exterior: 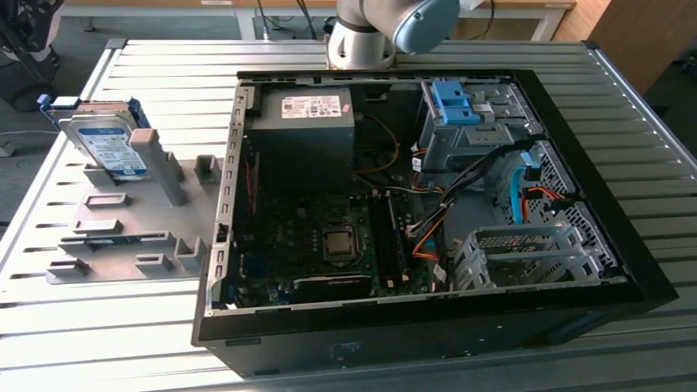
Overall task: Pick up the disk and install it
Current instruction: 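Pick up the disk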
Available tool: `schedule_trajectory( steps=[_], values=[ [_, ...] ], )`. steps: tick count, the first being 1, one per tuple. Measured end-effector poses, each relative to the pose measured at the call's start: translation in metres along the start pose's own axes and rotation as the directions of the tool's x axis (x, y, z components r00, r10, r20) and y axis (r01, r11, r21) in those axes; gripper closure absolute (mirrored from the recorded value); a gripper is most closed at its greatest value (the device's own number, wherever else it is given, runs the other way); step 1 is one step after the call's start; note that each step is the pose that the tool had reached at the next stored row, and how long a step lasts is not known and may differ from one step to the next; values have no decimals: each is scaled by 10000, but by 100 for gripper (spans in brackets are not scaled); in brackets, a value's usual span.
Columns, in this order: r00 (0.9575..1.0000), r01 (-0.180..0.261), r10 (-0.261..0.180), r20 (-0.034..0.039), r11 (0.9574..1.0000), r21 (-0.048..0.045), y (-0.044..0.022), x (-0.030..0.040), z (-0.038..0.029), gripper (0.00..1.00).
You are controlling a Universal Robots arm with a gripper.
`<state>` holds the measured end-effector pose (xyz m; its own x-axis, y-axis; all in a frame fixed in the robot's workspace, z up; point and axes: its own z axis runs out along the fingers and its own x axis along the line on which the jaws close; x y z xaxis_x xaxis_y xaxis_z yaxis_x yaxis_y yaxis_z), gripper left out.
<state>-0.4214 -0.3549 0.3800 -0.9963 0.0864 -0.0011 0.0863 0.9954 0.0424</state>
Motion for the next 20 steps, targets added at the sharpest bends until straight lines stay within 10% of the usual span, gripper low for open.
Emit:
schedule_trajectory(
  steps=[20],
  values=[
    [9942, 1075, -1075, -46, 9942, -4, -1, 12, 0, 89]
  ],
)
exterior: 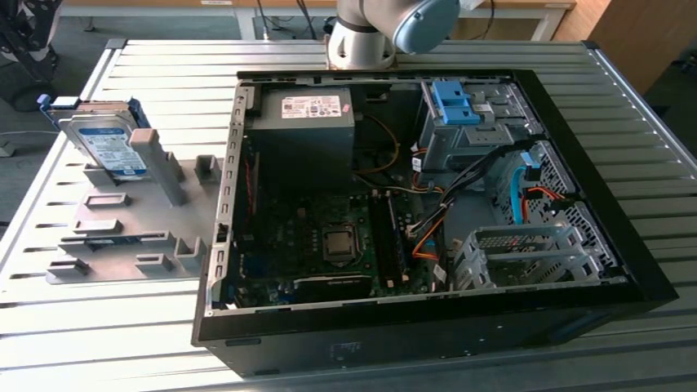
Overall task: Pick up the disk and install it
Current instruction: 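Pick up the disk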
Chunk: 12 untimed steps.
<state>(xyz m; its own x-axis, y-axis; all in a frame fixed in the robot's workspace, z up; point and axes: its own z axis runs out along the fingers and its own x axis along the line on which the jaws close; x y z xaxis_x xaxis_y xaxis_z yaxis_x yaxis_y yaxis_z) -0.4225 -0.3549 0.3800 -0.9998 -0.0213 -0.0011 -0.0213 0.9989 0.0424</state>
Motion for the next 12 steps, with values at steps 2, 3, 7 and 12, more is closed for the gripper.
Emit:
schedule_trajectory(
  steps=[2, 3, 7, 12],
  values=[
    [10000, 3, -3, -1, 10000, 1, 0, 0, 0, 89],
    [10000, 15, -15, -1, 10000, 0, 0, 0, 0, 89],
    [9997, 229, -229, -10, 9997, 0, 0, 0, 0, 89],
    [9969, 785, -785, -34, 9969, -2, 0, 1, 0, 89]
  ],
)
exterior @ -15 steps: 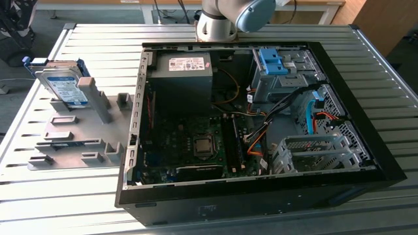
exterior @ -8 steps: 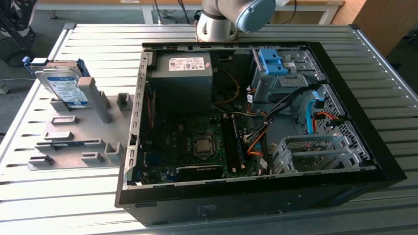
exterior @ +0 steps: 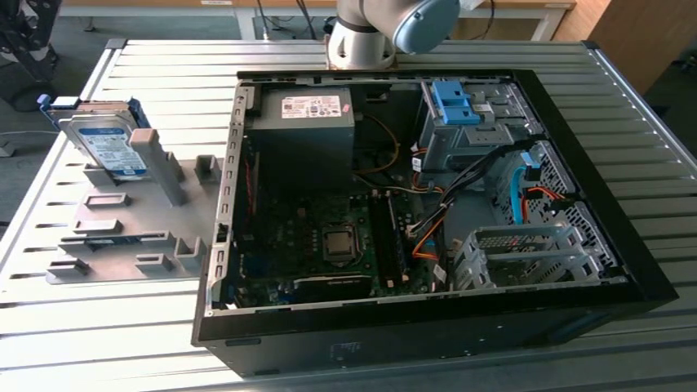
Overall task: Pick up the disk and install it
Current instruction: 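Pick up the disk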
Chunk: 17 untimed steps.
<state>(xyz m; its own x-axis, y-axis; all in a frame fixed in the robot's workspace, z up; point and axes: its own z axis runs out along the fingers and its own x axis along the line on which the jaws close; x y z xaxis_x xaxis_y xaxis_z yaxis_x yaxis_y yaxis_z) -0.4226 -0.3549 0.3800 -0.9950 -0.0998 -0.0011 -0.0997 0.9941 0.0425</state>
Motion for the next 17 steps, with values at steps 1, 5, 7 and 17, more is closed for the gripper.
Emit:
schedule_trajectory(
  steps=[1, 5, 7, 17],
  values=[
    [9999, 146, -146, -6, 9999, 0, 0, 0, 0, 89],
    [9967, 810, -810, -34, 9967, -2, 0, 0, 0, 89],
    [9930, 1183, -1183, -50, 9930, -4, 0, 0, 1, 89],
    [9798, 1997, -1998, -84, 9798, -11, 0, 0, 2, 89]
  ],
)
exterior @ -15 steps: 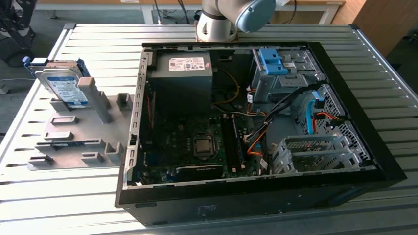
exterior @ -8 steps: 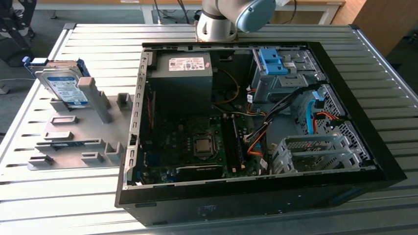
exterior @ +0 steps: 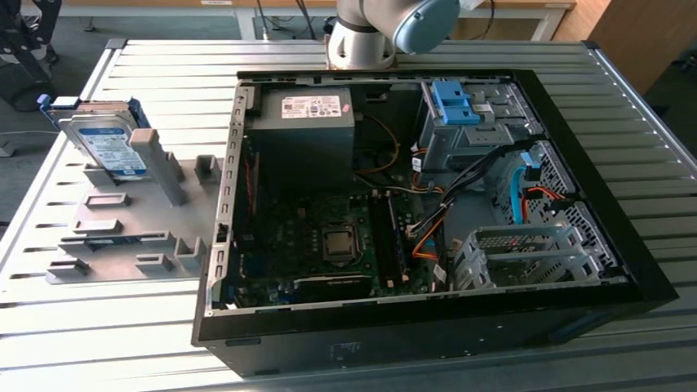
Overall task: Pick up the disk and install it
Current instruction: 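Pick up the disk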
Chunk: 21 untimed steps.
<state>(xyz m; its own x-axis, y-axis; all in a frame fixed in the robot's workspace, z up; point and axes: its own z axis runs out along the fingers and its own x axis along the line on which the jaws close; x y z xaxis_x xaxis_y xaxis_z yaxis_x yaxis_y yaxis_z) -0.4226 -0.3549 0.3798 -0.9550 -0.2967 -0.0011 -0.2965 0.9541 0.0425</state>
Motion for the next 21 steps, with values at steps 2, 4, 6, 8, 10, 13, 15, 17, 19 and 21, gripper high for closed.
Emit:
schedule_trajectory(
  steps=[2, 4, 6, 8, 10, 13, 15, 17, 19, 21],
  values=[
    [10000, 1, -1, -1, 10000, 0, 0, 0, 0, 89],
    [10000, 16, -16, -1, 10000, 0, 0, 0, 0, 89],
    [9999, 105, -105, -5, 9999, 0, 0, 0, 0, 89],
    [9993, 374, -374, -16, 9993, -1, 0, 0, 0, 89],
    [9974, 720, -720, -30, 9974, -1, 0, 1, 1, 89],
    [9923, 1239, -1239, -53, 9923, -4, 0, 0, 1, 89],
    [9874, 1584, -1584, -67, 9874, -7, 0, 1, 1, 89],
    [9811, 1932, -1932, -83, 9812, -10, 0, 1, 1, 89],
    [9739, 2267, -2267, -97, 9740, -14, 0, 1, 1, 89],
    [9655, 2600, -2600, -110, 9656, -17, 0, 1, 2, 89]
  ],
)
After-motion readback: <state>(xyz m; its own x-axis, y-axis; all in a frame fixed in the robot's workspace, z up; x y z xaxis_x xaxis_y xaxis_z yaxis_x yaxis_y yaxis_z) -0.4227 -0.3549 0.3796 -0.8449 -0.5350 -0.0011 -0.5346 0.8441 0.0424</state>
